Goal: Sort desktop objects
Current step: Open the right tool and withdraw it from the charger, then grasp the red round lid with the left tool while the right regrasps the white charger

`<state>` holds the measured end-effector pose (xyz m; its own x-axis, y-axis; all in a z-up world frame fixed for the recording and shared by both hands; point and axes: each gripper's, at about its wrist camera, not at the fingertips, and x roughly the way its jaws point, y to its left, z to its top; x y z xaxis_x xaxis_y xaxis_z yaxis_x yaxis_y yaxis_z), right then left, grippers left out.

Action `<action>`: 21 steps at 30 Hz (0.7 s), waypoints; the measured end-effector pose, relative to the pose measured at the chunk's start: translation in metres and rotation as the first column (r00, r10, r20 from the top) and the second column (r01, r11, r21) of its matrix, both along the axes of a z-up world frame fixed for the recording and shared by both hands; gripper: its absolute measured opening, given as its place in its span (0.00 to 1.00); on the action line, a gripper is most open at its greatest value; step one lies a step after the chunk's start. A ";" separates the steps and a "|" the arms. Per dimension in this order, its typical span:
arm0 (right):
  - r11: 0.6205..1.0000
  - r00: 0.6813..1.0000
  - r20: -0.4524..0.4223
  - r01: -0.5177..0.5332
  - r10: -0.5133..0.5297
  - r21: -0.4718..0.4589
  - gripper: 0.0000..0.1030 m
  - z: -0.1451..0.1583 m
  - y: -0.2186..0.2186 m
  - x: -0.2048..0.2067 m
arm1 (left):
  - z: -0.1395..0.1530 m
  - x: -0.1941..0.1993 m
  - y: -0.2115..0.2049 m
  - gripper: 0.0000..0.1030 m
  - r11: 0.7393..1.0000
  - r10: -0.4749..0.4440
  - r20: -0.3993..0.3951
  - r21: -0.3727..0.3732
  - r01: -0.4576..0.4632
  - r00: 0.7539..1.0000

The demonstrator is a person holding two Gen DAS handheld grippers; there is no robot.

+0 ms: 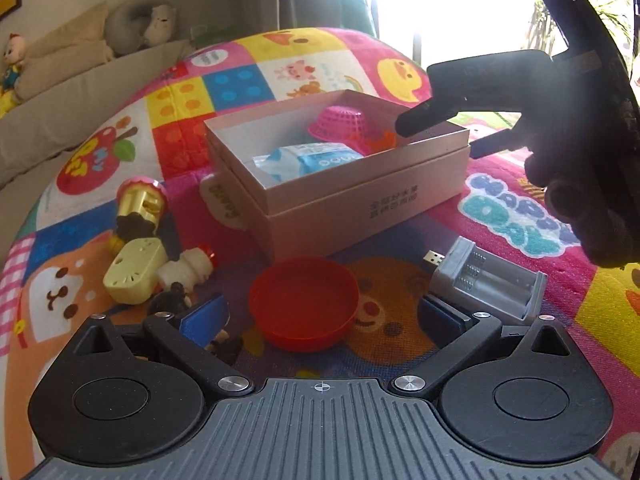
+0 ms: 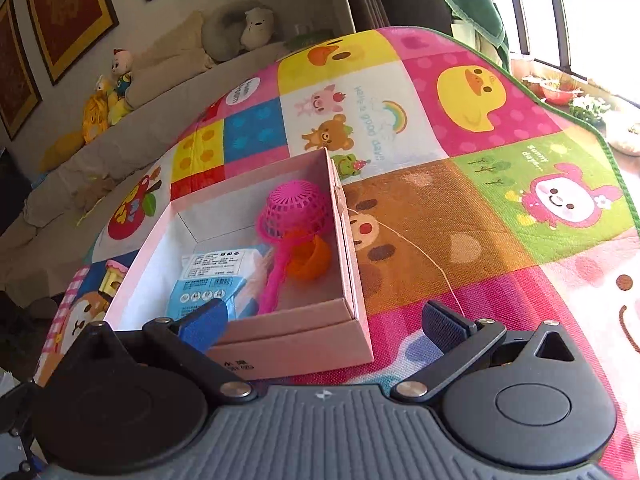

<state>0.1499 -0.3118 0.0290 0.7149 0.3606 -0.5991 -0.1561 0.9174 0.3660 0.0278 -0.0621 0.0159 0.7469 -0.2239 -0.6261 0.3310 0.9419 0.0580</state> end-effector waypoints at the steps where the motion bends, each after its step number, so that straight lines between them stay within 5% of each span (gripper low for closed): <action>1: 1.000 1.000 -0.012 -0.011 0.012 0.026 1.00 -0.002 0.003 0.003 | 0.000 0.000 0.002 1.00 1.000 -0.002 0.002 -0.004 0.002 1.000; 8: 0.985 0.986 -0.018 -0.167 0.169 0.052 1.00 0.000 0.021 -0.023 | -0.005 0.012 0.001 1.00 1.000 -0.002 0.006 0.014 0.002 1.000; 12: 0.970 0.978 0.040 -0.200 0.207 -0.137 1.00 0.005 0.020 -0.071 | -0.011 0.013 -0.004 1.00 0.999 -0.016 0.016 0.045 0.015 1.000; 18: 0.889 0.950 0.013 -0.288 0.313 -0.356 1.00 -0.012 0.031 -0.128 | -0.014 0.014 -0.006 1.00 0.999 -0.051 -0.043 0.010 0.051 0.998; 21: 0.852 0.968 0.027 -0.208 0.251 -0.481 1.00 -0.022 0.035 -0.130 | -0.016 0.009 -0.005 1.00 0.996 -0.084 -0.082 -0.041 0.081 0.993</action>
<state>0.0203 -0.2773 0.0069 0.7029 0.2115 -0.6791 -0.3943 0.9105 -0.1245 0.0368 -0.0673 0.0003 0.6706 -0.3070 -0.6753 0.4100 0.9120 -0.0075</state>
